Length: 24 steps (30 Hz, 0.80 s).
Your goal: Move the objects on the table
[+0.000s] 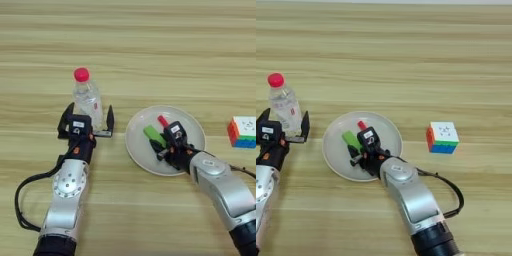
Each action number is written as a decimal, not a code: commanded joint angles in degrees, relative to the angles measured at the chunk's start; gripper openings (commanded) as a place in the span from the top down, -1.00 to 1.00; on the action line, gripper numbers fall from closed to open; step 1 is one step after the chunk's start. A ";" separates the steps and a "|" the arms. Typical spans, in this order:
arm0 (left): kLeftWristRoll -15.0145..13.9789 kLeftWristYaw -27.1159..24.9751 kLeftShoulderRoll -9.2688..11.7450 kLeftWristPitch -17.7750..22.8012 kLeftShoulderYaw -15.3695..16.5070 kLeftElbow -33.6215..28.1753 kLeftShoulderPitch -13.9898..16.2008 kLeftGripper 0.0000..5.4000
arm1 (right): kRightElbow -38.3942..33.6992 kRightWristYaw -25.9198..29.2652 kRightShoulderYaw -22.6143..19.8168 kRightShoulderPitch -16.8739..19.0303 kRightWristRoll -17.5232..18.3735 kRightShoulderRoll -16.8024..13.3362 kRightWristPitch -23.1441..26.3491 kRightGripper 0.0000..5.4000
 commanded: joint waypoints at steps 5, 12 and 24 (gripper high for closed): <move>0.27 0.12 0.01 0.51 0.24 -0.11 0.05 -1.00 | -4.69 -1.29 -0.76 2.33 -0.25 -1.08 2.64 0.48; 0.31 0.21 -0.14 0.48 0.20 0.04 -0.11 -1.00 | -13.45 -2.81 -4.42 3.68 -0.01 -3.03 2.45 0.48; 0.12 0.07 -0.10 0.44 0.33 0.18 -0.26 -1.00 | -19.04 -4.63 -12.59 6.01 2.04 -4.78 1.88 0.48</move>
